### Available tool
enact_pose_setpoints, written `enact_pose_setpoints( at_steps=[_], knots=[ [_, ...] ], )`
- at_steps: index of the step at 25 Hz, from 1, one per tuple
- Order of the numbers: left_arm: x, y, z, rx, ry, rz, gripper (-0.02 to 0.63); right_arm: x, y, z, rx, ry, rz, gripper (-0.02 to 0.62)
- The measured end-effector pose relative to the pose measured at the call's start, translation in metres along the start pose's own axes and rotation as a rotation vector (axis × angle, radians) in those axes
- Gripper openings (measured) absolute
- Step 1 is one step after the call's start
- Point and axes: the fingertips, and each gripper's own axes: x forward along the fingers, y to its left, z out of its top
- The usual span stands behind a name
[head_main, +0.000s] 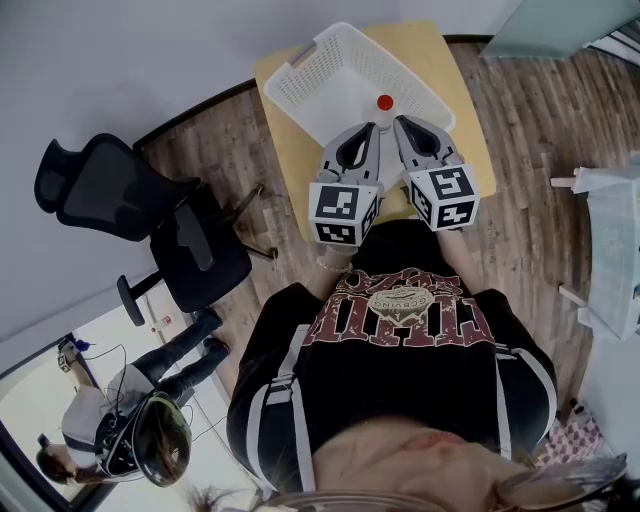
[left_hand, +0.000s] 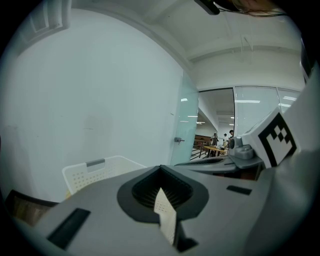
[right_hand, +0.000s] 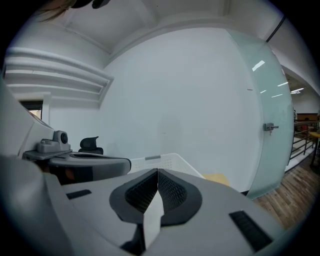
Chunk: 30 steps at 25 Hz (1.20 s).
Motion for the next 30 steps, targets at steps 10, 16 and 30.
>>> enact_pose_setpoints(
  at_steps=[10, 16, 30],
  knots=[
    [-0.008, 0.012, -0.004, -0.03, 0.002, 0.025, 0.046, 0.021, 0.0, -0.014, -0.024, 0.062, -0.005, 0.018],
    [-0.01, 0.016, -0.008, -0.049, 0.006, 0.037, 0.046, 0.03, -0.004, -0.022, -0.046, 0.087, -0.023, 0.018],
    [-0.008, 0.021, -0.011, -0.052, 0.016, 0.044, 0.046, 0.053, -0.013, -0.031, -0.076, 0.138, -0.021, 0.062]
  ],
)
